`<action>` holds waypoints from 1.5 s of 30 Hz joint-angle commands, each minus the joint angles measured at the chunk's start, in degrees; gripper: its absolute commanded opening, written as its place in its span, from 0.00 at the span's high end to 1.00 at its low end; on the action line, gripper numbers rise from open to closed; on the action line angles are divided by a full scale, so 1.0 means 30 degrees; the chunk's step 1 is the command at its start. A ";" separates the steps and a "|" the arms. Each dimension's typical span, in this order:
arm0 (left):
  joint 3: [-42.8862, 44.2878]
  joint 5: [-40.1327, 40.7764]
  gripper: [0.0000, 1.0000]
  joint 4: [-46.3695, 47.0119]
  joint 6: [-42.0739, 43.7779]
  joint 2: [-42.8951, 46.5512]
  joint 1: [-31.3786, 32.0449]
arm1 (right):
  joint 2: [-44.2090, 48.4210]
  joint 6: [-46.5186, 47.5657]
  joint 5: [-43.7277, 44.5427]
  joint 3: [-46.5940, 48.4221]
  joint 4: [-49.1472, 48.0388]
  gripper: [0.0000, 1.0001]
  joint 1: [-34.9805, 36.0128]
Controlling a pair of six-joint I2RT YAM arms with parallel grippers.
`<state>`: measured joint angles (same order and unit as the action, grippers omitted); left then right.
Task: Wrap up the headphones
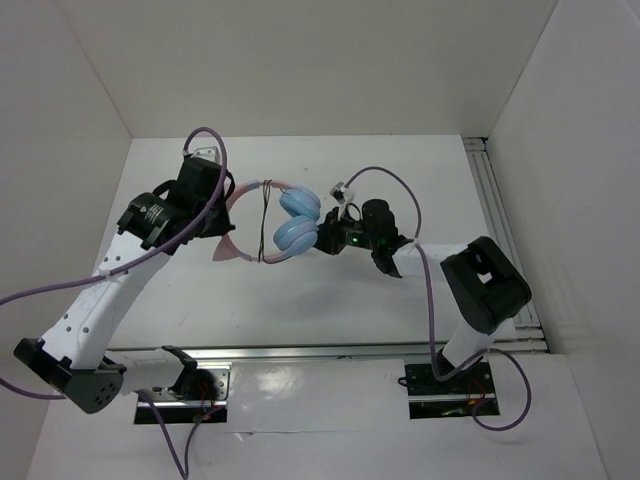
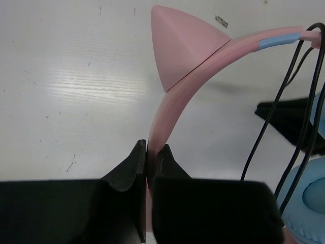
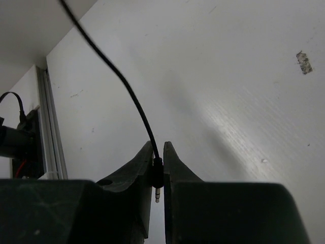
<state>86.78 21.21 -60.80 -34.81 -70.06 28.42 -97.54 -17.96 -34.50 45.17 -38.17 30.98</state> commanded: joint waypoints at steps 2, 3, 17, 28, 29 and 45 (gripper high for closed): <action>-0.0652 0.0839 1.00 0.3563 -0.2721 -0.0608 -0.0976 | 0.3178 -0.1132 0.2585 -0.1312 -0.0932 0.99 0.1357; -0.0859 0.0839 1.00 0.4088 -0.3014 -0.0611 -0.0979 | 0.3563 -0.1134 0.2855 -0.1519 -0.0928 0.99 0.1565; -0.4465 -0.2762 1.00 0.9130 -0.5856 -0.3624 -0.1536 | 0.5413 -0.3038 0.6166 -0.3071 0.0012 0.98 0.3528; -0.4465 -0.3233 1.00 1.0946 -0.6620 -0.5588 -0.1536 | 0.3422 -0.3769 0.7633 -0.3249 -0.0752 0.95 0.4056; -0.4668 -0.3233 1.00 1.1152 -0.6620 -0.5997 -0.1536 | 0.3043 -0.3771 0.7836 -0.3249 -0.1042 0.95 0.4057; -0.3408 -0.2793 1.00 1.3730 -0.6794 -1.2355 -0.1887 | -0.2231 -0.4972 0.8341 -0.1931 -0.2625 0.90 0.2800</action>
<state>73.63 12.40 -27.03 -51.64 -106.48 23.38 -102.26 -31.33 -8.01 37.65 -40.47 40.07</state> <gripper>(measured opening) 0.120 0.154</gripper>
